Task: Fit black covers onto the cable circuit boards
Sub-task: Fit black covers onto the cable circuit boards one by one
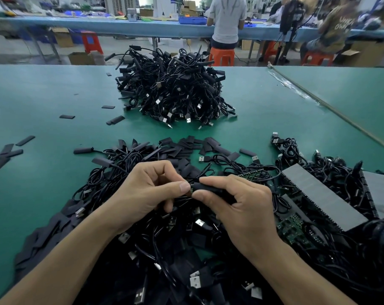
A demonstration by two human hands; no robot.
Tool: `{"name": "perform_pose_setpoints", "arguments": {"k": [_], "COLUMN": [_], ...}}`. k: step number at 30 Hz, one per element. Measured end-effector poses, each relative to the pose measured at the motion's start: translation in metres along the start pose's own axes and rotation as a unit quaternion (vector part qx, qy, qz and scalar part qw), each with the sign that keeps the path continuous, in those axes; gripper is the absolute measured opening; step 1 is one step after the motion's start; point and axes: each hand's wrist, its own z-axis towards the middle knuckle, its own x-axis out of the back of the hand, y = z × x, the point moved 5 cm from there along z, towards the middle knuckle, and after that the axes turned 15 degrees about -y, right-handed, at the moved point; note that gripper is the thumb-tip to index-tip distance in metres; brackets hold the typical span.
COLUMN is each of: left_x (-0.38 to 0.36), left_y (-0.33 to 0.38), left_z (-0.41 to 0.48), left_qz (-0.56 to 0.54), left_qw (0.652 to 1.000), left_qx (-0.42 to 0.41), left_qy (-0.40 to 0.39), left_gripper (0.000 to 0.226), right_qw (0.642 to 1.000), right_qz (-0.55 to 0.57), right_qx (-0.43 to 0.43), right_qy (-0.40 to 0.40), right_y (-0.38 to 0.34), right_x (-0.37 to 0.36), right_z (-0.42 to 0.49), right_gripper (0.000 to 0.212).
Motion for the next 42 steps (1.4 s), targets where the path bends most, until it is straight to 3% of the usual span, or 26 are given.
{"name": "perform_pose_setpoints", "arguments": {"k": [5,10,17,25,32,39,42], "left_x": [0.003,0.001,0.003,0.003,0.0,0.0,0.001], "left_y": [-0.003,-0.003,-0.007,-0.007,-0.006,-0.005,-0.004], "left_z": [-0.001,0.0,0.001,0.001,0.0,0.0,-0.001], "left_qz": [-0.01,-0.017,-0.04,-0.018,0.021,0.029,0.016], "left_qw": [1.0,1.0,0.999,1.0,1.0,1.0,1.0], "left_qx": [-0.012,-0.002,0.015,0.011,0.007,0.008,0.003], "left_qy": [0.008,0.009,0.001,-0.002,-0.005,-0.01,0.011], "left_gripper": [0.014,0.009,0.027,0.015,0.011,0.01,0.012], "right_qw": [0.998,0.997,0.995,0.995,0.989,0.993,0.997], "right_qz": [-0.004,-0.056,-0.093,-0.083,-0.104,-0.105,-0.081], "right_qx": [0.009,0.021,0.016,0.005,-0.012,0.0,0.0], "right_qy": [-0.057,-0.047,-0.042,-0.051,-0.105,-0.063,0.006], "right_y": [0.001,-0.001,-0.001,0.0,-0.001,-0.001,-0.001], "right_x": [-0.007,-0.004,-0.001,-0.001,-0.004,-0.003,0.004], "right_z": [0.001,0.001,0.001,0.002,0.003,0.002,0.001], "right_gripper": [0.033,0.028,0.031,0.025,0.031,0.033,0.039]}}
